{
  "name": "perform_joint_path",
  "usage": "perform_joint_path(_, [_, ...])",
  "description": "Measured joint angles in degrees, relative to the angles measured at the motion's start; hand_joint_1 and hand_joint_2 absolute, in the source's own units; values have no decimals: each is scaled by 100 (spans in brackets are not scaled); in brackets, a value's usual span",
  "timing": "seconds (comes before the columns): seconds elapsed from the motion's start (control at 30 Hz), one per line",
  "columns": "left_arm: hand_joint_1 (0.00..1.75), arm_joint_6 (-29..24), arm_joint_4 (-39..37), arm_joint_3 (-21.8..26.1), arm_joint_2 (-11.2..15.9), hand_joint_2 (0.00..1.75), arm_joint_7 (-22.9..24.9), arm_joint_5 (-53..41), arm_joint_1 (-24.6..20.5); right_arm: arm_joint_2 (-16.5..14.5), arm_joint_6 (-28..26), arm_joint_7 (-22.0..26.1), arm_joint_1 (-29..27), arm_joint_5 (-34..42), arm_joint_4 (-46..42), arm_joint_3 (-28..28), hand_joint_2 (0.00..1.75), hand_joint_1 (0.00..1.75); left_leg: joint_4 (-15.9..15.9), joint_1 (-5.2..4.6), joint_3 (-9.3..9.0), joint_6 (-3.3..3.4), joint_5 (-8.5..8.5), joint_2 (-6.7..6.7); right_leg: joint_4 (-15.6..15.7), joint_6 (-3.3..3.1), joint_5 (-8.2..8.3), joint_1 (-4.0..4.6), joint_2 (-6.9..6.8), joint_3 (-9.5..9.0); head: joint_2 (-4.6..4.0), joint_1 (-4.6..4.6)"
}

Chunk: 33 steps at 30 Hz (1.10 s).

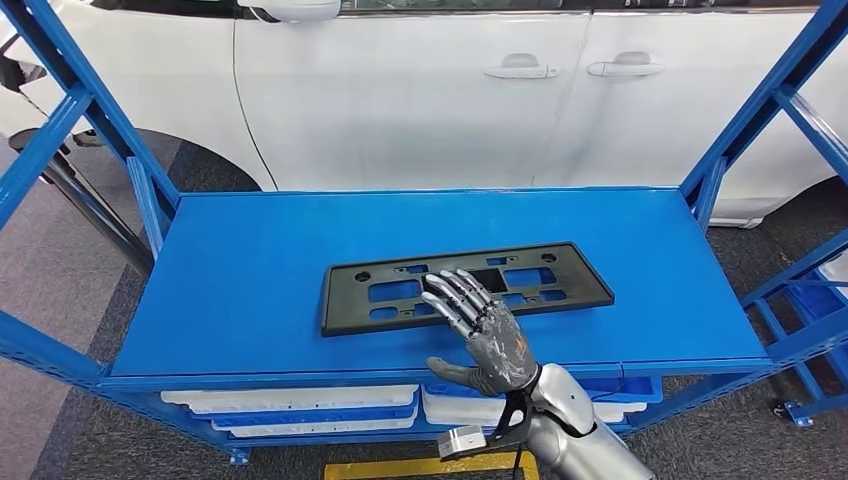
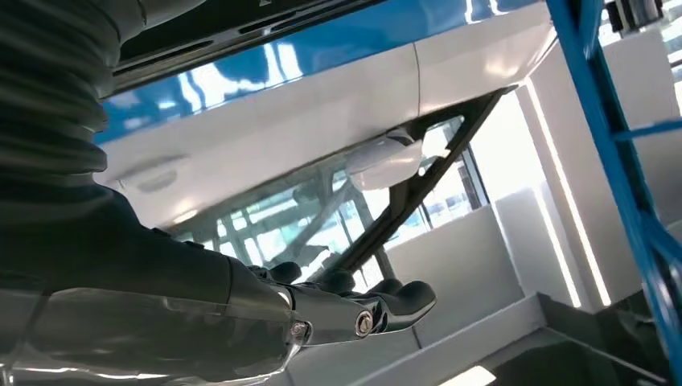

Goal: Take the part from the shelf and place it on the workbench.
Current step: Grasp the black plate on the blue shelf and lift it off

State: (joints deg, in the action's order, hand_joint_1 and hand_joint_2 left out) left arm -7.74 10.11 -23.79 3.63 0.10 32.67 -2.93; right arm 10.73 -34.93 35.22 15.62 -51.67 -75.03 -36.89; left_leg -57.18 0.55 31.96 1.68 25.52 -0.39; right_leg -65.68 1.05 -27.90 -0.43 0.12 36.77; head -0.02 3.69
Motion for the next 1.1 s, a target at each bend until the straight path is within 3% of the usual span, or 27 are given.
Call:
perform_joint_path(0.07, [0,10,1,-7,-4,0,-5,-13,-7,-3,-174,-184,67,-395,122,-109,175,0,-12,-15,-2,-44,16,-1,673,-55,233,32,-3,-319,0,0])
perform_joint_path(0.1, [0,14,1,-8,-7,0,-5,-16,-9,-5,-244,-268,93,-553,180,-168,175,0,-16,-18,5,-73,21,-1,804,-78,250,51,-3,-373,0,0])
perform_joint_path(0.23, [0,18,1,-13,-5,0,5,-21,-18,-40,-414,-583,180,-1115,387,-381,175,0,-136,-10,54,-195,123,4,898,-188,279,31,-8,-403,0,1])
perform_joint_path(0.27, [0,17,0,-14,-2,0,7,-21,-20,-66,-433,-641,214,-1213,431,-427,175,0,-348,-7,145,-220,254,6,928,-218,293,14,-12,-418,0,1])
perform_joint_path(0.37, [0,10,0,-20,4,0,8,-20,-16,-156,-446,-737,268,-1385,556,-558,175,0,-1423,16,658,-277,743,8,931,-252,290,17,-22,-423,0,2])
perform_joint_path(0.4, [0,9,0,-26,4,0,8,-20,-12,-181,-446,-754,269,-1422,595,-593,175,0,-1639,20,773,-290,782,8,924,-254,285,18,-25,-422,0,2])
perform_joint_path(0.43, [0,8,1,-32,4,0,8,-19,-8,-207,-446,-770,273,-1456,630,-620,175,0,-1634,25,782,-298,706,8,912,-251,279,17,-25,-422,0,2])
perform_joint_path(0.47, [0,5,0,-39,4,0,9,-19,-4,-234,-446,-785,284,-1484,665,-646,175,0,-1411,32,684,-300,534,9,895,-243,268,15,-23,-424,0,2])
perform_joint_path(0.5, [0,3,-1,-43,9,0,10,-19,-4,-262,-446,-795,301,-1502,694,-669,175,0,-1004,38,492,-297,308,10,873,-229,252,12,-18,-427,0,2])
perform_joint_path(0.57, [0,1,-1,-49,15,0,14,-20,-12,-313,-445,-818,346,-1531,745,-717,175,0,-288,32,153,-258,43,8,828,-180,221,27,-8,-419,0,2])
perform_joint_path(0.6, [0,2,0,-53,17,0,16,-21,-17,-337,-444,-834,367,-1548,767,-743,175,0,-114,23,77,-227,5,3,812,-152,215,36,-5,-409,0,1])
perform_joint_path(0.73, [0,15,0,-99,11,0,22,-35,-19,-421,-432,-889,432,-1626,844,-823,175,0,-49,22,74,-90,-20,-6,730,-32,159,28,-4,-365,0,0])
perform_joint_path(0.8, [0,19,-1,-122,9,0,23,-46,-24,-451,-426,-931,482,-1643,890,-851,175,0,-25,33,75,-34,-43,2,266,17,-127,12,-7,-154,0,0])
perform_joint_path(0.87, [0,25,-1,-137,9,0,23,-61,-25,-475,-424,-979,521,-1662,962,-886,175,0,-28,26,95,-12,-46,6,-531,44,-494,7,-8,226,0,0])
perform_joint_path(0.9, [0,29,-1,-142,9,0,23,-69,-22,-487,-424,-996,529,-1671,1003,-900,175,0,-30,21,101,-9,-46,5,-821,49,-576,5,-8,369,0,0])
perform_joint_path(0.93, [0,33,-1,-145,9,0,23,-75,-19,-500,-424,-1003,533,-1678,1039,-910,175,0,-34,18,102,-9,-46,2,-901,44,-543,5,-9,412,0,0])
perform_joint_path(0.97, [0,36,-1,-148,8,0,23,-78,-17,-511,-424,-1007,542,-1684,1066,-916,175,0,-37,14,97,-11,-45,-2,-727,28,-396,6,-8,330,0,0])
perform_joint_path(1.03, [0,39,1,-151,2,0,23,-78,-20,-534,-424,-1008,581,-1690,1101,-924,175,0,-42,3,78,-24,-38,-7,94,-38,4,18,-8,-72,0,0])
perform_joint_path(1.1, [0,44,1,-154,-10,0,22,-78,-26,-557,-424,-1008,626,-1691,1123,-928,175,0,-49,-14,81,-64,-33,-6,693,-94,201,51,-13,-349,0,1])
